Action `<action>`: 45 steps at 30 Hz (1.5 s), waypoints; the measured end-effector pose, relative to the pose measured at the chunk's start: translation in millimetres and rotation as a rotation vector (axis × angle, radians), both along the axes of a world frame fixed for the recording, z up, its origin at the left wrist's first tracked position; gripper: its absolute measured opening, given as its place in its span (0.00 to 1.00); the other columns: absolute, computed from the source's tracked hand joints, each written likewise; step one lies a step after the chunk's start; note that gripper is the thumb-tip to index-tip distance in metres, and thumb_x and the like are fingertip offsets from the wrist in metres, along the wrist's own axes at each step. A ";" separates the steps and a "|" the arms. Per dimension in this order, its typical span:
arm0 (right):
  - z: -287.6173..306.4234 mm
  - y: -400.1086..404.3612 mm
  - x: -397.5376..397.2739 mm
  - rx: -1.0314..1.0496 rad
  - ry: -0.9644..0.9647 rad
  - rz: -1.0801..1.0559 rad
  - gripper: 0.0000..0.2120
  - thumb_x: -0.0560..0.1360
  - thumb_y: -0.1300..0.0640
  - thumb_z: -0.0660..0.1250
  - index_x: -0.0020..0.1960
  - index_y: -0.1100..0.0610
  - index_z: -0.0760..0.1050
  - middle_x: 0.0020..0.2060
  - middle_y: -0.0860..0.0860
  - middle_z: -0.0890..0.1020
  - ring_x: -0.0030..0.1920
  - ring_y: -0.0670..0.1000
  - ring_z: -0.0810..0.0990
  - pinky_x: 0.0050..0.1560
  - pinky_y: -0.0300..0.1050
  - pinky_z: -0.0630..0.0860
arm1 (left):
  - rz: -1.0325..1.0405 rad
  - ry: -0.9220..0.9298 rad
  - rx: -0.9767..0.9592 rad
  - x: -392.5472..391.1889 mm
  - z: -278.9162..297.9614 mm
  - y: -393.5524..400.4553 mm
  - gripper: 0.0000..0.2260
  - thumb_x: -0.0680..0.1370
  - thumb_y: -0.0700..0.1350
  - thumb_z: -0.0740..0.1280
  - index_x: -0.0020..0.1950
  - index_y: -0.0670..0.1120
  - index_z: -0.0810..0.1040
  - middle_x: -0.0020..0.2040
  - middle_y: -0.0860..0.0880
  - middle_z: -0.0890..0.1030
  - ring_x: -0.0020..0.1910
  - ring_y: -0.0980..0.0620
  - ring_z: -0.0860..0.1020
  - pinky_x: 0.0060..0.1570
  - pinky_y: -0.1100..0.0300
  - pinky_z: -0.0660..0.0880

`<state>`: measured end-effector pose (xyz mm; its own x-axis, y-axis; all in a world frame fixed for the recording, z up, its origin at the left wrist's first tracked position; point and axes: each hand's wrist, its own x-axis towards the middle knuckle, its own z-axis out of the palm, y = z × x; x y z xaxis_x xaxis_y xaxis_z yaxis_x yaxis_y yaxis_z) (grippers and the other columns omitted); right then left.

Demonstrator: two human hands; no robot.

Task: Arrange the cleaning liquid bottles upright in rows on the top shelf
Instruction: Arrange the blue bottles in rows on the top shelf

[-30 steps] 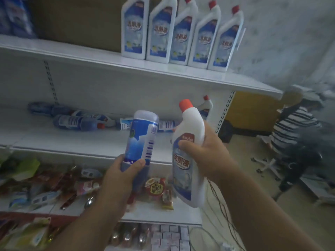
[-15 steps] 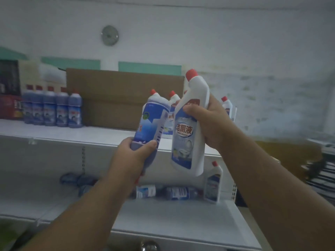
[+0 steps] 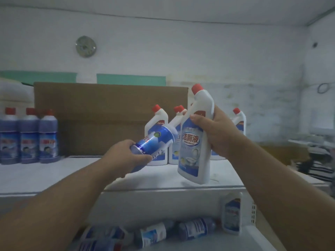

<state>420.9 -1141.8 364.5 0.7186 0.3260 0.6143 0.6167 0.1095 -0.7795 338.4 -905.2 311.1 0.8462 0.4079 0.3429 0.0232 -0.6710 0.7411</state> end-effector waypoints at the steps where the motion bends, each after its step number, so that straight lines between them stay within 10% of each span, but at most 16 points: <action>1: -1.0 2.7 6.2 0.007 0.002 -0.012 0.12 0.78 0.57 0.70 0.59 0.47 0.74 0.44 0.49 0.85 0.46 0.53 0.86 0.42 0.50 0.84 | -0.027 0.029 0.042 9.9 2.1 6.4 0.17 0.66 0.55 0.78 0.49 0.51 0.77 0.43 0.46 0.83 0.35 0.47 0.81 0.27 0.60 0.75; 19: -22.3 13.4 36.9 0.067 0.180 0.057 0.19 0.77 0.61 0.70 0.65 0.55 0.72 0.49 0.56 0.84 0.50 0.58 0.86 0.48 0.58 0.83 | -0.250 0.243 0.632 78.0 -10.4 17.1 0.25 0.68 0.68 0.72 0.57 0.54 0.75 0.52 0.55 0.80 0.49 0.55 0.78 0.55 0.53 0.80; 25: -31.3 23.8 37.0 -0.027 0.013 -0.231 0.24 0.70 0.54 0.78 0.62 0.51 0.73 0.49 0.51 0.84 0.48 0.51 0.86 0.49 0.53 0.84 | -0.182 -0.082 0.868 69.0 -21.7 11.0 0.24 0.72 0.68 0.68 0.61 0.55 0.71 0.57 0.57 0.76 0.53 0.55 0.72 0.58 0.57 0.74; 37: -15.6 -12.8 58.7 0.148 0.106 0.224 0.41 0.64 0.50 0.82 0.70 0.64 0.68 0.60 0.66 0.79 0.58 0.67 0.81 0.55 0.64 0.79 | -0.544 -0.051 0.239 64.7 -13.6 -59.0 0.27 0.67 0.68 0.68 0.63 0.60 0.72 0.56 0.60 0.79 0.55 0.56 0.78 0.61 0.51 0.77; 45: -5.8 -54.4 84.3 0.001 0.061 0.080 0.37 0.64 0.51 0.81 0.67 0.63 0.70 0.53 0.63 0.83 0.52 0.64 0.84 0.52 0.64 0.81 | -0.547 -0.017 0.096 94.4 -14.2 -120.4 0.21 0.74 0.57 0.73 0.66 0.57 0.74 0.53 0.58 0.79 0.53 0.55 0.78 0.51 0.60 0.72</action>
<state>505.2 -1196.2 358.6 0.7263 0.3832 0.5707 0.5577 0.1570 -0.8151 432.8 -1025.6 296.9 0.9198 -0.1234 0.3724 -0.3593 -0.6462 0.6733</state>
